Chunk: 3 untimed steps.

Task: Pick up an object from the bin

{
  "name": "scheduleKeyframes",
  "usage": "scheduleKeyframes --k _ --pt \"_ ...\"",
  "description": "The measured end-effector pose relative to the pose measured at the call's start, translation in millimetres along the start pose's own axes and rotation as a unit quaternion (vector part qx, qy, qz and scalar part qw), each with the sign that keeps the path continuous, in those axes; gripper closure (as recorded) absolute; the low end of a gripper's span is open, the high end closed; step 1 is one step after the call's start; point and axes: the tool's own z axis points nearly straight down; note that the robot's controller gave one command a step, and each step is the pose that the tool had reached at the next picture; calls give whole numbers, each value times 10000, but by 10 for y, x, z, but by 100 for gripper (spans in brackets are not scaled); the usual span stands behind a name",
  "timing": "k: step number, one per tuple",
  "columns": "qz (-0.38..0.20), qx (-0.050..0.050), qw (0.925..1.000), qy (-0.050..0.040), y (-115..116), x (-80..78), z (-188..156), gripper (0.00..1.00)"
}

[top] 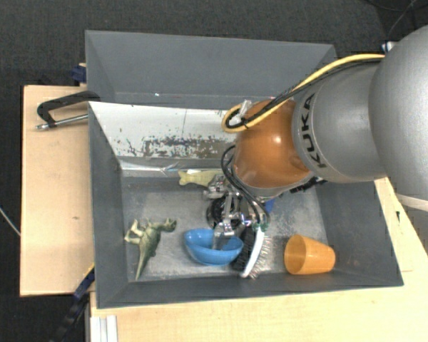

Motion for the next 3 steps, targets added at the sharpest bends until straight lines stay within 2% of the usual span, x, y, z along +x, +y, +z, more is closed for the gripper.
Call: scheduleKeyframes --k 1,2,3 --pt "-6 -4 10000 -22 13 -25 -11 100" --pt "-232 13 9997 18 5 -91 -619 100" --pt "-227 13 9997 60 2 -70 -577 0"
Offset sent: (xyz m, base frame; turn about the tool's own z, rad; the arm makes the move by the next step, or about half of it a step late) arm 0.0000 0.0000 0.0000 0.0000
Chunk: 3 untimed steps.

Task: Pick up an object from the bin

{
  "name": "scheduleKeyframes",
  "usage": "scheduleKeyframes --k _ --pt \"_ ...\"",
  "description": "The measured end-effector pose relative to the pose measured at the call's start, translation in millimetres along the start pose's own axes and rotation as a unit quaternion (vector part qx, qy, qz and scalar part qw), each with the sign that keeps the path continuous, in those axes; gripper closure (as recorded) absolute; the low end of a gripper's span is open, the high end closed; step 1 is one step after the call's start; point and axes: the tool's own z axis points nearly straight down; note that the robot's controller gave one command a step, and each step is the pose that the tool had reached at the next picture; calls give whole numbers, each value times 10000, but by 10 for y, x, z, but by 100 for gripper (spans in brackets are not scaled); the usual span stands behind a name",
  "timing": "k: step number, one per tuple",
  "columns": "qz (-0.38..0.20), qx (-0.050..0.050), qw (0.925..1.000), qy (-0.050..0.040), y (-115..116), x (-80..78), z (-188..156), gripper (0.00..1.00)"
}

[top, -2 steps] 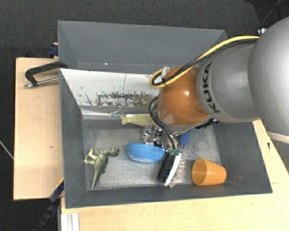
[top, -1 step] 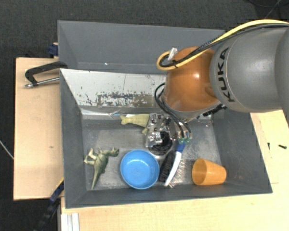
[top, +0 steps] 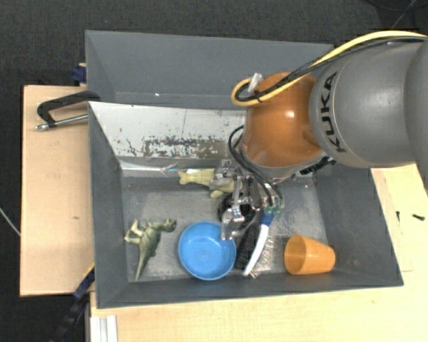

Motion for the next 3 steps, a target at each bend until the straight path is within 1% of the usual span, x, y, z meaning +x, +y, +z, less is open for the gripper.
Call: scheduleKeyframes --k 1,2,3 --pt "1762 -18 9844 -17 -729 95 594 0" --pt "1761 -15 9844 -53 -732 73 574 100" --pt "1735 2 9848 -49 -833 120 -895 100"
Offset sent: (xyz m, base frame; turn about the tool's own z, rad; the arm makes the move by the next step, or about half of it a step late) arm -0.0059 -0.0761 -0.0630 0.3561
